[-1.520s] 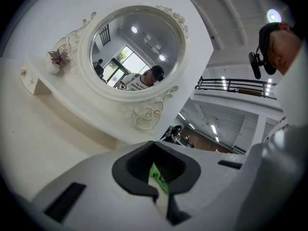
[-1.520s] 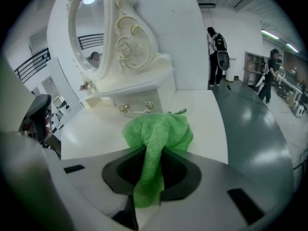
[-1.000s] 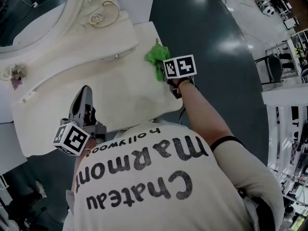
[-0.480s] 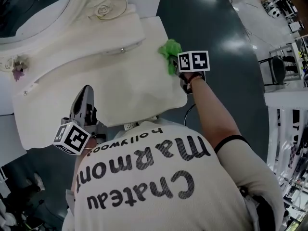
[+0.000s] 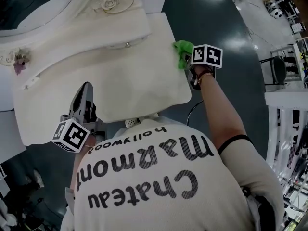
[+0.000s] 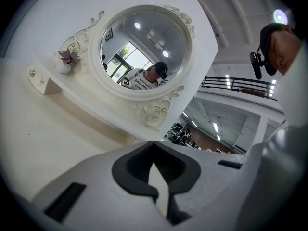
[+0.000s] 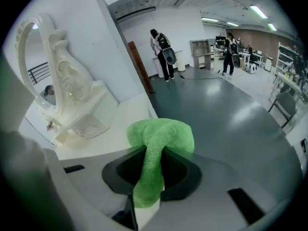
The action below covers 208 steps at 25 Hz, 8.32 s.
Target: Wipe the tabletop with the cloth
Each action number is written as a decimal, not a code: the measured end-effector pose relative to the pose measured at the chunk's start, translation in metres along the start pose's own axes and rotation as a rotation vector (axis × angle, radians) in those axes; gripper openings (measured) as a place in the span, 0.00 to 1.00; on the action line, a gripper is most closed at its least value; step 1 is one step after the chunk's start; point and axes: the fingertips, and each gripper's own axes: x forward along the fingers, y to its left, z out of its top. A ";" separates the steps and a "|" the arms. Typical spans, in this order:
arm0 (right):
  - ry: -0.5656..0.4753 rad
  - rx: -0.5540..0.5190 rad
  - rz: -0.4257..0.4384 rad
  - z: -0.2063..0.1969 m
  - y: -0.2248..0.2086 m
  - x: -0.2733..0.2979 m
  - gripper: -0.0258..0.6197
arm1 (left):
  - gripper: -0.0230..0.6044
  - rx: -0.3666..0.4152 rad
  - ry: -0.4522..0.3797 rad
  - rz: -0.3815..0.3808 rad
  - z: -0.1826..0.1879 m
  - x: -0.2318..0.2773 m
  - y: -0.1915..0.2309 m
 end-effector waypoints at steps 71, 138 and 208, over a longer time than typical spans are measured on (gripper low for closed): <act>0.267 -0.726 0.356 -0.109 0.187 0.015 0.19 | 0.05 -0.035 -0.094 0.061 -0.027 -0.069 -0.019; -0.101 -0.251 0.064 -0.084 0.018 -0.082 0.20 | 0.05 -0.080 -0.148 0.199 -0.070 -0.209 -0.011; 0.147 -0.746 0.309 -0.151 0.200 -0.007 0.19 | 0.05 -0.085 -0.233 0.218 -0.044 -0.204 0.002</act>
